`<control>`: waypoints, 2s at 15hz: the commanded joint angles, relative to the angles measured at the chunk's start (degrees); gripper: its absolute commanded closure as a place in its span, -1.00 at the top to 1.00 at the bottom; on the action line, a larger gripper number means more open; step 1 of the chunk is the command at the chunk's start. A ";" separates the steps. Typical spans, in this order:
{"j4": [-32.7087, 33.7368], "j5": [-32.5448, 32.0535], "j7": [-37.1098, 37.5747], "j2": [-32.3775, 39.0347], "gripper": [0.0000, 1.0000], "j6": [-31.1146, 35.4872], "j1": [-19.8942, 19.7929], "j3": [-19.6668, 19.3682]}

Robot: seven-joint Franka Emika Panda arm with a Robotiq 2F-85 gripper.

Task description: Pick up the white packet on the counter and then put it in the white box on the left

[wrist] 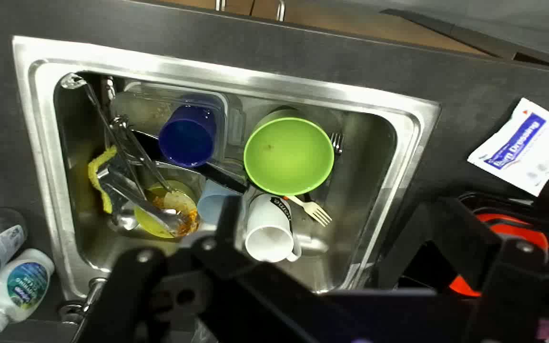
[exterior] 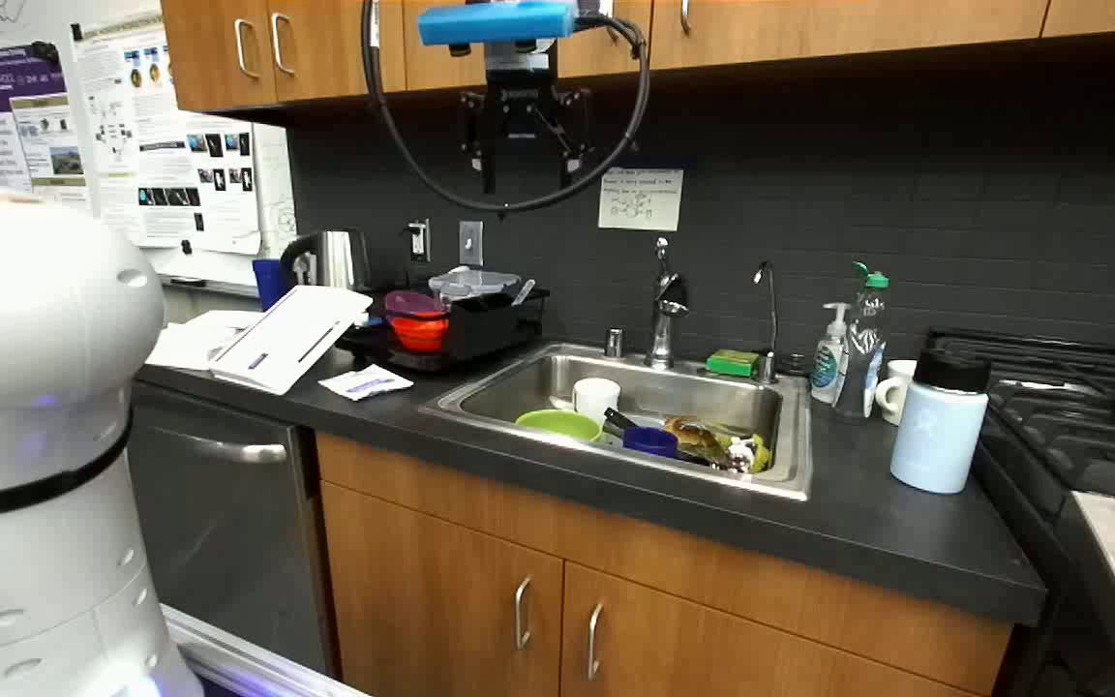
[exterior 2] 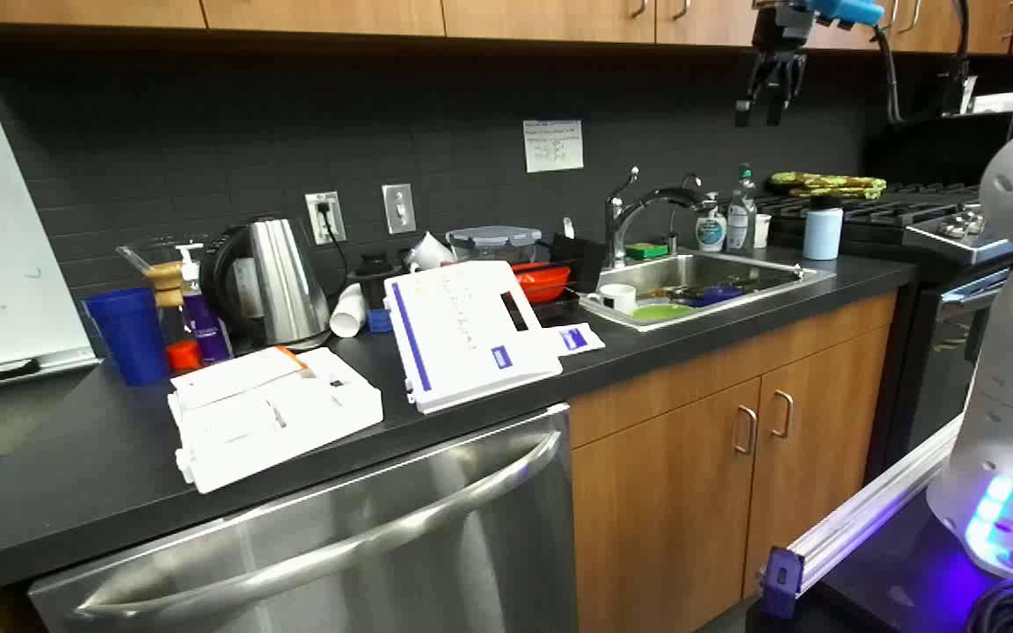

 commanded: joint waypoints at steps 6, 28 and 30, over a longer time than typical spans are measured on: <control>0.11 0.50 -0.40 0.17 1.00 -0.07 -0.91 0.73; -0.85 4.60 -0.39 5.15 1.00 3.65 3.08 4.86; -0.83 7.04 -1.99 5.01 1.00 -0.01 4.49 5.45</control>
